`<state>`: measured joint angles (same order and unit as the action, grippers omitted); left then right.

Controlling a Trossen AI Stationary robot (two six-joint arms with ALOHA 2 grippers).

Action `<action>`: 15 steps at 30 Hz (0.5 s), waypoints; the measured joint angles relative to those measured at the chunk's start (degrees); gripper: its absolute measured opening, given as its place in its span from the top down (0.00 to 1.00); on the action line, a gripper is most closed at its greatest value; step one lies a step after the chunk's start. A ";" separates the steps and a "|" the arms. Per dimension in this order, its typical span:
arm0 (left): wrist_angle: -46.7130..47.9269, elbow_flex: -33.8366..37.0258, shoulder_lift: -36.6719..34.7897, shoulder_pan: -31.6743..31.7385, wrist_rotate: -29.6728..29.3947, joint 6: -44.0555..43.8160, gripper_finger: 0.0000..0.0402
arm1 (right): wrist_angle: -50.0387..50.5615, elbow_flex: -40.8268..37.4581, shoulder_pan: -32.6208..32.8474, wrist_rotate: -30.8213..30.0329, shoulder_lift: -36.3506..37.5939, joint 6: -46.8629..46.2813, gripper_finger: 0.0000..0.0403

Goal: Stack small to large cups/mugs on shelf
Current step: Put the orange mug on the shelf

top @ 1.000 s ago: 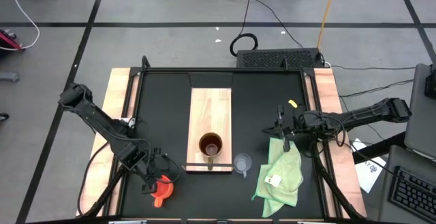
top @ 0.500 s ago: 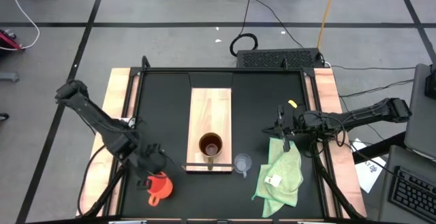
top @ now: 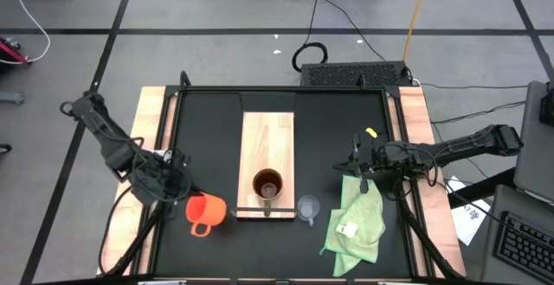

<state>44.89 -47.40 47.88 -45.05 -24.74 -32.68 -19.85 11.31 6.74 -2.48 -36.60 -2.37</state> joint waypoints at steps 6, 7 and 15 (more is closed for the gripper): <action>3.83 0.00 -2.79 -2.04 -3.30 -0.58 0.99 | 0.24 0.02 0.00 1.09 0.00 0.02 1.00; 4.58 0.00 -3.46 -2.35 -4.31 -0.99 0.99 | 0.24 0.02 0.00 1.16 0.00 -0.04 1.00; 5.07 0.00 -9.67 -2.28 -10.16 1.39 0.99 | 1.00 0.04 0.00 1.25 0.00 -0.18 1.00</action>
<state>49.97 -47.40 38.21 -47.33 -34.90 -31.30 -18.85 11.35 6.74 -1.23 -36.60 -2.55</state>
